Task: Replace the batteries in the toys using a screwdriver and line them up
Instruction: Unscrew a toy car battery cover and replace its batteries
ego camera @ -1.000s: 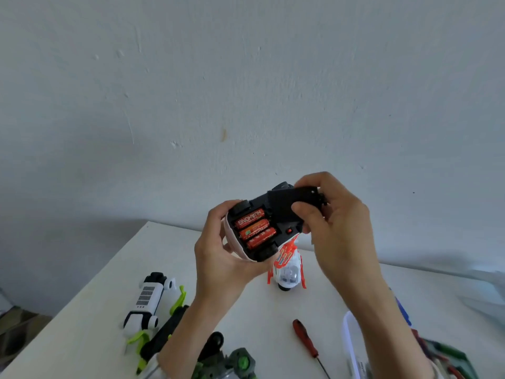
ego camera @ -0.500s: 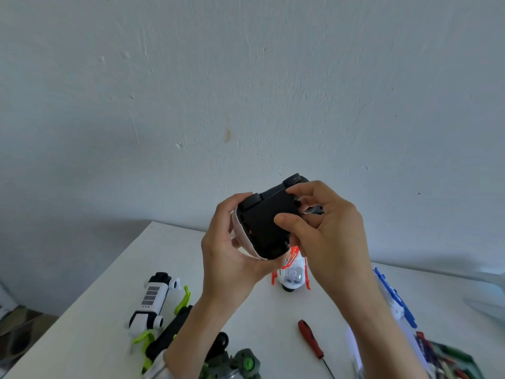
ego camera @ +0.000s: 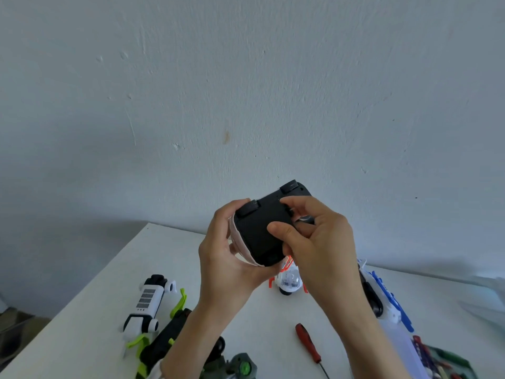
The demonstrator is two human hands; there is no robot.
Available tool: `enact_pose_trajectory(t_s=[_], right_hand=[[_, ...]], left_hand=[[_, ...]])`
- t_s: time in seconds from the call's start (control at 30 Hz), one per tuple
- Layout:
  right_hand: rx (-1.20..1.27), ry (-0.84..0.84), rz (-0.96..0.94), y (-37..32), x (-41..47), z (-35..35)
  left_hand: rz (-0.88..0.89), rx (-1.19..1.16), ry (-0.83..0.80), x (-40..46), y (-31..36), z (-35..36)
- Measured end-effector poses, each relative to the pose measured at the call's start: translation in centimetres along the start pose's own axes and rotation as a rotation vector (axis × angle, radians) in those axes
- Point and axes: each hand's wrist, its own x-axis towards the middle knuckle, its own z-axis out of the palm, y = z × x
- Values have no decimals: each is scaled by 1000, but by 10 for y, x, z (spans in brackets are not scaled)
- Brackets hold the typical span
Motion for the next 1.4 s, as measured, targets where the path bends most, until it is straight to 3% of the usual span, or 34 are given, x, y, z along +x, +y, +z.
enact_pose_trajectory(t_s=[0.17, 0.47, 0.57, 0.67, 0.9, 0.97, 1.17, 1.27, 1.33, 1.4], right_hand=[[-12, 37, 7, 8, -4, 9], [-259, 64, -94, 29, -3, 15], [-231, 135, -203, 36, -3, 17], [-364, 155, -388, 50, -3, 14], [-713, 1, -641, 75, -5, 1], [-773, 23, -691, 88, -4, 8], [-593, 287, -797, 113, 9, 27], [-424, 302, -780, 109, 11, 33], [-285, 238, -655, 105, 10, 37], [-54, 131, -384, 97, 7, 39]], left_hand=[[-9, 23, 12, -3, -2, -3], [-30, 57, 40, -8, -8, -2], [-53, 44, 56, -6, -5, 2], [-104, 33, 70, -1, 0, 4], [-218, 13, 47, 5, -9, 0], [-244, 13, 20, 4, -12, 2], [-271, 21, -76, 4, -12, 10], [-252, 60, -101, 6, -13, 8], [-234, 78, -132, 9, -18, 3], [-248, 60, -170, 12, -28, -4]])
